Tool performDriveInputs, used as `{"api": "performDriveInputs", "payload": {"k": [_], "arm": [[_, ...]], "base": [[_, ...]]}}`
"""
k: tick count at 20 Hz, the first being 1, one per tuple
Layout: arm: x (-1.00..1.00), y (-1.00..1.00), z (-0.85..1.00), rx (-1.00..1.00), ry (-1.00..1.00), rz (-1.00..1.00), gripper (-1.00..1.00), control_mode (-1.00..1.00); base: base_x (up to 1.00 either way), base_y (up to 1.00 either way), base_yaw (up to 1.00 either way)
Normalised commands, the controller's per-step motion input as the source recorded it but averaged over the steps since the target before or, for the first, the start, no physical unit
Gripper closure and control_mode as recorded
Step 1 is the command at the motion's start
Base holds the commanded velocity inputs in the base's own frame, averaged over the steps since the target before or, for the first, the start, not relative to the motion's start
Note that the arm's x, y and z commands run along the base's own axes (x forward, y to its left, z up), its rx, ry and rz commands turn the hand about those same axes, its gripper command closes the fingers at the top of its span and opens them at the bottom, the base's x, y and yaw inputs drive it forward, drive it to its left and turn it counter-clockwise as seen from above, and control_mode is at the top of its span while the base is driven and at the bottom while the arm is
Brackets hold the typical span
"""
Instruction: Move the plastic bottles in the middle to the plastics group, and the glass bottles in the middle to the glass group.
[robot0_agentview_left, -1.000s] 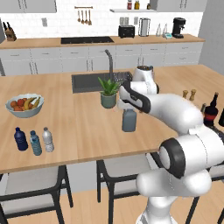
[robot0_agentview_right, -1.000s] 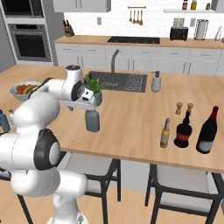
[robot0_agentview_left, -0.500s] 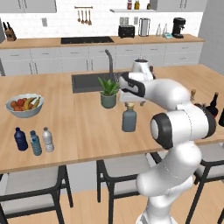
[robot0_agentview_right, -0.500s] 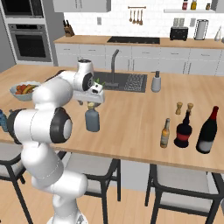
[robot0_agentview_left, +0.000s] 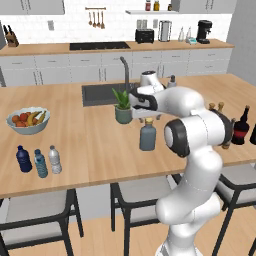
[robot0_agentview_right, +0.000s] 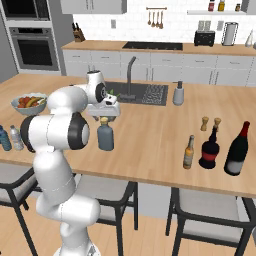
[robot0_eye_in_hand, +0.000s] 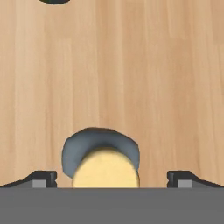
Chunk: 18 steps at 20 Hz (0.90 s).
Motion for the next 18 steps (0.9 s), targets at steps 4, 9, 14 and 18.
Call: {"api": "performDriveInputs", "payload": {"k": [4,9,14,18], "arm": [[0.11,0.0,-0.08,0.0,0.0,0.0,-1.0,-1.0],[-0.18,-0.03,-0.01,0.0,0.0,0.0,-1.0,-1.0],[-0.33,-0.1,-0.01,0.0,-0.04,0.0,-1.0,-1.0],[0.07,0.0,-0.08,0.0,-0.07,0.0,-1.0,-1.0]], "base": [[0.0,0.0,0.0],[0.0,0.0,0.0],[0.0,0.0,0.0],[0.0,0.0,0.0]]}}
